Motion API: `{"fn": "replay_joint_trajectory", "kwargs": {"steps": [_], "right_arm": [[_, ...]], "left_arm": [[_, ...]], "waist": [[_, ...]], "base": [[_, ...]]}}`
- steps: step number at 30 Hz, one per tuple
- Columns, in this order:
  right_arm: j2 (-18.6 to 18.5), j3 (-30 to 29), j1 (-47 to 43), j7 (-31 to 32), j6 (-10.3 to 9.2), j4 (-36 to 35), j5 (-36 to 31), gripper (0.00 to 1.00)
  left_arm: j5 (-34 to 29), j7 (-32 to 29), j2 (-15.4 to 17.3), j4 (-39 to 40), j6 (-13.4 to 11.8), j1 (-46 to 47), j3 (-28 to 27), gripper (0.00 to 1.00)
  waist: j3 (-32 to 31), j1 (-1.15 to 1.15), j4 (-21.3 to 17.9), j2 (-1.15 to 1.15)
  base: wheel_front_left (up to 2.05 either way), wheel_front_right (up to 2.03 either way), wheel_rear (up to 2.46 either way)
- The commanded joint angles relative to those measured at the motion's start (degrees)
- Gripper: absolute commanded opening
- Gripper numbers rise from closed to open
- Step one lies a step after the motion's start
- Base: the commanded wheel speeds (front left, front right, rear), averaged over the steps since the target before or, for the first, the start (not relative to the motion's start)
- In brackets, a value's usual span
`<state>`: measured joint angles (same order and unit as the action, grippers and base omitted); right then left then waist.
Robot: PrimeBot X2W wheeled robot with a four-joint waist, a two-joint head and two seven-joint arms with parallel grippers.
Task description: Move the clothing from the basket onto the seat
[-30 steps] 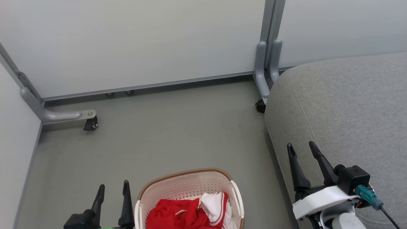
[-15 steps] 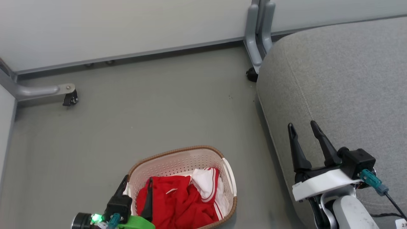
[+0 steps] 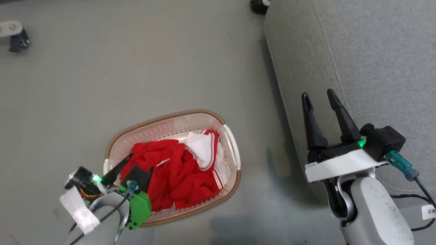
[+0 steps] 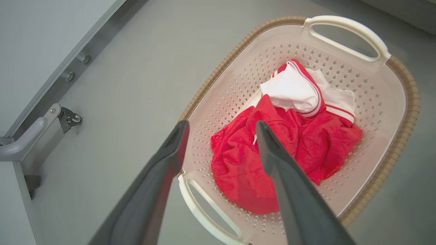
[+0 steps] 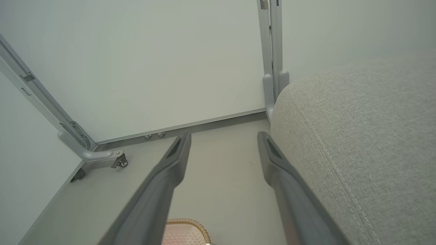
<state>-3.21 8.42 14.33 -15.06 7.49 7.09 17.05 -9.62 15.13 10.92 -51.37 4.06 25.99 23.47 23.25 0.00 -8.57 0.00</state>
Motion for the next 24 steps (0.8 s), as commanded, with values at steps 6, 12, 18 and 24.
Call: {"fn": "replay_joint_trajectory", "kwargs": {"steps": [6, 12, 18, 24], "right_arm": [[0.3, 1.9, 3.3, -0.2, 0.0, -0.7, 2.4, 1.0], [0.3, 3.5, 5.0, -0.2, 0.0, -1.9, 5.6, 1.0], [0.3, 5.0, 5.6, -0.2, 0.0, -2.4, 8.9, 1.0], [0.3, 8.1, 5.2, -0.2, 0.0, -2.3, 12.2, 1.0]], "left_arm": [[-4.9, 0.0, 3.4, -9.1, 0.9, 11.0, 4.7, 1.0], [-7.3, -3.6, 4.3, -17.7, 2.3, 18.1, 7.7, 1.0], [-8.4, -6.9, 4.4, -20.8, 3.1, 21.2, 11.0, 1.0], [-8.6, -9.6, 4.7, -21.9, 3.5, 21.8, 13.8, 1.0]], "waist": [[15.5, 0.0, -7.4, 0.0], [20.4, 0.0, -9.9, 0.0], [23.5, 0.0, -11.5, 0.0], [25.0, 0.0, -13.6, 0.0]], "base": [[0.0, 0.0, 0.0], [0.0, 0.0, 0.0], [0.0, 0.0, 0.0], [0.0, 0.0, 0.0]]}}
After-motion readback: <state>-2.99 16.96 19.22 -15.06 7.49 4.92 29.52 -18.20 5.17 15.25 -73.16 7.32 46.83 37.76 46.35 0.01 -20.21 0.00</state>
